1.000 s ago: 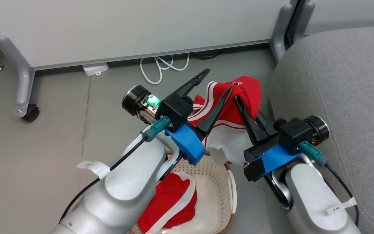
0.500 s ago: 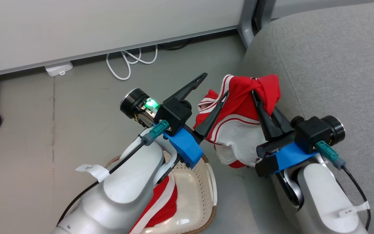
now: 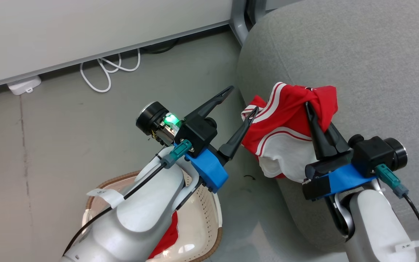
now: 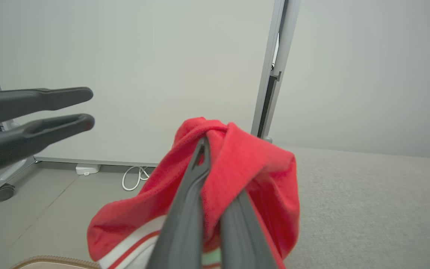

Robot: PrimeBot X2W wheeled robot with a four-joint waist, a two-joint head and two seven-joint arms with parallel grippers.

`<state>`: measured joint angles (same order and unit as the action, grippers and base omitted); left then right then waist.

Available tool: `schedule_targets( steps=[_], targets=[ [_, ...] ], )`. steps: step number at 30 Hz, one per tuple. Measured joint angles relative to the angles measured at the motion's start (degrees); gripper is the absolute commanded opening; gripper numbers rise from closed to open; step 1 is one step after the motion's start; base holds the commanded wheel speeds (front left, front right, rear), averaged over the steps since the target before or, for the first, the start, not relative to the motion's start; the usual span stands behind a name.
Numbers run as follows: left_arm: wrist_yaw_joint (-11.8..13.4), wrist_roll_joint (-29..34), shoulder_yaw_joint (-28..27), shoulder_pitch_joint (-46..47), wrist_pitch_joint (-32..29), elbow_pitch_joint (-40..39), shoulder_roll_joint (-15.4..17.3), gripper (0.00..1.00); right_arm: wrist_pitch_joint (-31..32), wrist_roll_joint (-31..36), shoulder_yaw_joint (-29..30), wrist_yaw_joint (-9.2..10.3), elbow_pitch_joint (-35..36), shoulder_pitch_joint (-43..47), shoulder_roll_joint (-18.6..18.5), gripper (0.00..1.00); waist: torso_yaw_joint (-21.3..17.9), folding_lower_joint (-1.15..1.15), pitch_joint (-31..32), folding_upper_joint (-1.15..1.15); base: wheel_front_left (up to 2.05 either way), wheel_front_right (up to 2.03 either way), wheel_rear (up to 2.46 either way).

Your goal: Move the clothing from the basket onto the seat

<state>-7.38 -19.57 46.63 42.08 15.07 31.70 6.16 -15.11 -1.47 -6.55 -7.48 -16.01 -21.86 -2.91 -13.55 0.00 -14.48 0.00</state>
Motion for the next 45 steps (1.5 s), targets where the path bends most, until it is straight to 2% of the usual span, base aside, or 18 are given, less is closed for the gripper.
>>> schedule_targets(
  steps=[9, 20, 26, 32, 45],
  targets=[
    [0.00, 0.46, 0.51, -0.30, -0.01, -0.85, -0.53, 1.00, -0.01, 0.41, 2.31, 0.00, 1.45, 2.80, 0.00, 0.00, -2.32, 0.00, -0.59, 0.00, 0.00, 0.00, 0.00],
    [0.00, 1.26, 0.15, -0.32, 0.00, -1.93, -0.29, 1.00, 0.00, 0.31, 4.16, 0.00, 4.06, 3.24, 0.00, 0.00, -2.37, -0.01, -1.35, 0.00, 0.00, 0.00, 0.00],
    [0.27, 2.45, -0.73, -0.24, 0.00, -3.31, 0.34, 1.00, 0.00, -0.07, 6.87, 0.00, 7.11, -1.71, 0.01, 0.00, -2.13, -0.01, -3.49, 0.00, 0.00, 0.00, 0.00],
    [0.59, 3.64, -1.24, 0.83, -0.01, -4.64, 1.10, 1.00, -0.01, 2.19, 10.88, 0.00, 9.46, -10.41, -0.14, 0.00, -1.75, 0.00, -7.34, 0.00, 0.00, 0.00, 0.00],
    [0.87, 6.05, -1.38, 5.48, -0.20, -5.86, 4.05, 1.00, -0.01, 2.92, 21.54, -0.01, 10.67, -28.72, -9.81, 0.00, -0.93, 0.00, -19.99, 0.00, 0.00, 0.00, 0.00]
  ],
)
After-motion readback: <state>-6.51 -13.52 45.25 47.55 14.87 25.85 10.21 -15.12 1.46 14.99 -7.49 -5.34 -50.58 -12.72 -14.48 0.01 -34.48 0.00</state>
